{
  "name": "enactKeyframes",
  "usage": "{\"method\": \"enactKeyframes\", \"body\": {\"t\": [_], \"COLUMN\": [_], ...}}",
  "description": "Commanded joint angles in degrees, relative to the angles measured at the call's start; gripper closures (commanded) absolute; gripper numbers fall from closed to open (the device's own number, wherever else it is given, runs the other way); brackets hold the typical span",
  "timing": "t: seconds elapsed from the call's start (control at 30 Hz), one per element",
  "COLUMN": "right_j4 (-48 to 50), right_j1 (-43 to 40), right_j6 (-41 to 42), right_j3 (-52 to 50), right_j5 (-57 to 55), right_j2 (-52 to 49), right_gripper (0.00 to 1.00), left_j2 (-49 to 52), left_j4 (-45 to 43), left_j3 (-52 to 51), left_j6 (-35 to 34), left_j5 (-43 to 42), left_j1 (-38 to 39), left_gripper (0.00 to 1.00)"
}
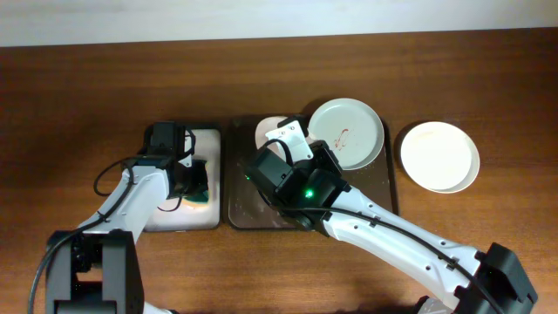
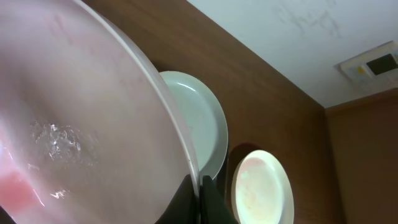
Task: Clean dirty plates on tray and stack at the side
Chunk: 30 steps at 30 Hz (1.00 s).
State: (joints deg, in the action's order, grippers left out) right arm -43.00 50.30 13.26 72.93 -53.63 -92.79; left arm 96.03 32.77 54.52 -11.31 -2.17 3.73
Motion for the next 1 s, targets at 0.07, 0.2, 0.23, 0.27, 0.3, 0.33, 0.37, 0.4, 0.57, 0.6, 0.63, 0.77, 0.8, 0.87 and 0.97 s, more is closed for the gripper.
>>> {"method": "enactKeyframes", "body": {"t": [0.07,0.2,0.23,0.27,0.3,0.33,0.37,0.4,0.57,0.6,0.63,0.77,0.8,0.87,0.97], "right_j4": [0.42,2.43,4.02,5.09,6.12,6.49,6.56,6.64,1.95,0.94,0.26,-2.78,-3.93,-5.4,-6.25], "right_j1": [-0.07,-0.07,-0.07,-0.07,-0.07,-0.07,-0.07,-0.07,-9.86,-14.08,-19.12,-43.58,-49.18,-58.03,-69.61], "right_j6": [0.26,-5.05,-8.24,-10.38,-12.63,-13.51,-13.49,-13.35,4.44,7.1,8.79,9.77,9.77,9.75,9.75], "right_j3": [0.92,0.92,0.92,0.92,0.92,0.92,0.92,0.92,0.92,0.92,0.92,0.9,0.83,0.35,-1.68], "right_j5": [-2.84,-11.21,-13.38,-14.82,-15.58,-15.69,-15.67,-15.47,11.72,17.68,24.13,44.26,46.16,46.69,47.23], "right_j2": [1.42,1.42,1.42,1.42,1.42,1.42,1.42,1.42,1.42,1.42,1.42,1.36,1.33,0.74,-0.98], "right_gripper": [0.96,0.96,0.96,0.96,0.96,0.96,0.96,0.96,0.96,0.96,0.96,0.96,0.96,0.96,0.96], "left_j2": [0.55,0.55,0.55,0.55,0.55,0.55,0.55,0.55,0.55,0.55,0.55,0.55,0.55,0.55,0.57], "left_j4": [-0.42,-0.48,-0.5,-0.48,-0.5,-0.5,-0.5,-0.5,-0.39,-0.39,-0.39,-0.39,-0.39,-0.42,-0.39], "left_j3": [-0.26,-0.26,-0.26,-0.26,-0.26,-0.26,-0.26,-0.26,-0.26,-0.26,-0.26,-0.26,-0.26,-0.26,-0.26], "left_j6": [1.11,1.11,1.11,1.11,1.11,1.11,1.11,1.11,1.09,1.09,1.09,1.09,1.09,1.09,1.09], "left_j5": [-0.66,-0.66,-0.68,-0.68,-0.68,-0.68,-0.68,-0.68,-1.31,-1.51,-1.53,-1.51,-1.51,-1.53,-1.51], "left_j1": [-0.15,-0.15,-0.15,-0.15,-0.15,-0.15,-0.15,-0.15,-0.15,-0.15,-0.15,-0.15,-0.15,-0.15,-0.15], "left_gripper": [1.0,1.0,1.0,1.0,1.0,1.0,1.0,1.0,1.0,1.0,1.0,1.0,1.0,1.0,1.0]}}
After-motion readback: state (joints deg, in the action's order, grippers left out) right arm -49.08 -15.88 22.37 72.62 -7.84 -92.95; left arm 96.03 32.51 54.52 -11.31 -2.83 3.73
